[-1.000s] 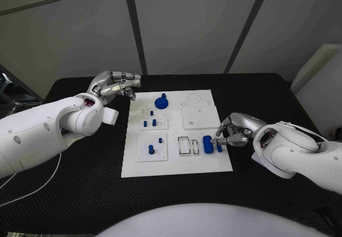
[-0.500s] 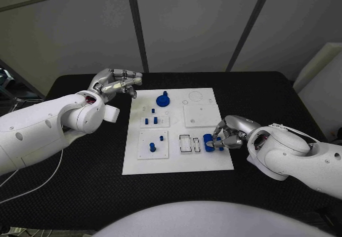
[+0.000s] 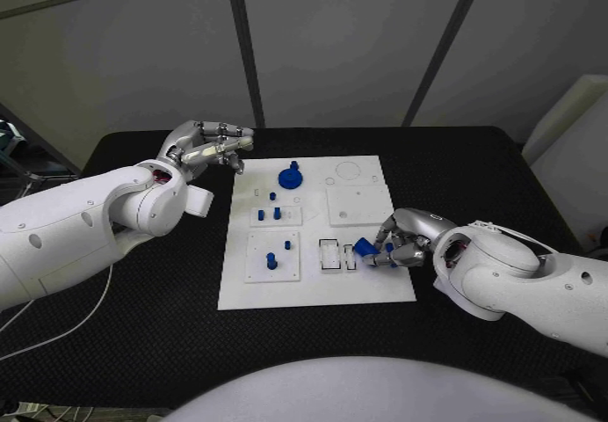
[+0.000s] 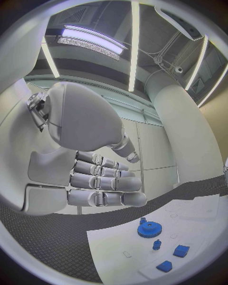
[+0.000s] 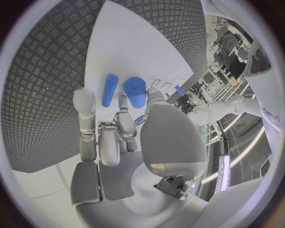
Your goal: Assemble the parts on the task board
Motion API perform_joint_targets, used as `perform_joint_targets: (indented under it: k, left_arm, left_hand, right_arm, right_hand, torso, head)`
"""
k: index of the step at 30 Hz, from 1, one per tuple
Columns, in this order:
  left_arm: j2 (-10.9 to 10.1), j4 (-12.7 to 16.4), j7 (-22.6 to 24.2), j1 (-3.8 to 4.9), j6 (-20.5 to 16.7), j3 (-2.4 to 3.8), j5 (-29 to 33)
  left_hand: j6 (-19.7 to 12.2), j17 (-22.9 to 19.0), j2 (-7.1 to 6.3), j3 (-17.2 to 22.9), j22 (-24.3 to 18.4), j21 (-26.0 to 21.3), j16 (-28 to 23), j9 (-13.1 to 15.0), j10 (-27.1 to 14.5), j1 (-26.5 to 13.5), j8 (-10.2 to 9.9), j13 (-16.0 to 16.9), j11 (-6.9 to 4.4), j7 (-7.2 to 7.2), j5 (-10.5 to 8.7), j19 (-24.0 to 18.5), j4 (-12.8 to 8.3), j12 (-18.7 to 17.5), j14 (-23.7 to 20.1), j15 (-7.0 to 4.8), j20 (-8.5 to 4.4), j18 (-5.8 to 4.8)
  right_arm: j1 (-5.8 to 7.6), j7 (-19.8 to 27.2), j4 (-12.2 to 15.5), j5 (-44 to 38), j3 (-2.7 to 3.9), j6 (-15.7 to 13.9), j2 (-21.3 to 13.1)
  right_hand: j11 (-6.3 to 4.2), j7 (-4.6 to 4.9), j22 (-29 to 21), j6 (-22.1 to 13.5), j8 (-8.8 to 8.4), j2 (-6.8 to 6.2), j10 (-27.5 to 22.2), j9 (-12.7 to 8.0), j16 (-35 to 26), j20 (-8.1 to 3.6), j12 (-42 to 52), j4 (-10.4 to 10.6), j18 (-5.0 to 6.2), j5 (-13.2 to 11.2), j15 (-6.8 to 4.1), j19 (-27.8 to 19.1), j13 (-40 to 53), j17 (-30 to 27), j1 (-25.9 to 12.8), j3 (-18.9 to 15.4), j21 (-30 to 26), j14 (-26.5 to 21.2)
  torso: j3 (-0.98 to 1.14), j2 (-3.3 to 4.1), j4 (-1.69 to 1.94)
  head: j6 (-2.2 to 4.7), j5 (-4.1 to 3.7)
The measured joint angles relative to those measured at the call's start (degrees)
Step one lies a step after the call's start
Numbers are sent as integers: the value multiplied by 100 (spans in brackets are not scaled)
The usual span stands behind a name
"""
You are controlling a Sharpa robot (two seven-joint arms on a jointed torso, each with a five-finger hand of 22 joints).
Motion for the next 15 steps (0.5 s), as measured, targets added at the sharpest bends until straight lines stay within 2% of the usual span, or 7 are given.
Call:
perform_joint_targets:
  k: [6,12,15]
  left_arm:
    - [2,2,0,0,0,0,0]
    - [-11,6,0,-1,0,0,0]
    - [-15,9,-1,-1,0,0,0]
  left_hand:
    - [0,0,0,0,0,0,0,0,0,0,0,0,0,0,0,0,0,0,0,0,0,0]
    - [0,1,0,0,1,0,0,0,0,0,0,0,0,0,0,0,0,0,0,0,0,-1]
    - [0,1,0,0,1,0,0,0,1,0,0,-1,0,0,0,0,0,0,0,0,0,0]
  right_arm:
    - [-46,-46,-100,-81,31,14,146]
    - [-80,-50,-135,-156,45,-36,212]
    - [-98,-29,-130,-168,37,-116,213]
  right_hand:
    - [0,-11,12,4,71,47,0,51,-1,0,0,19,0,-9,0,0,28,0,-12,-19,0,0]
    - [0,-10,51,-28,123,176,0,72,29,-2,35,20,0,-6,0,2,83,-1,72,-20,33,0]
    - [-32,-47,124,10,204,258,32,99,66,-10,66,8,1,117,1,52,132,-1,153,-8,87,0]
  torso:
    - [-1,0,1]
    - [-3,1,3]
    - [-2,0,3]
  head:
    - [4,5]
    - [2,26]
    - [-2,32]
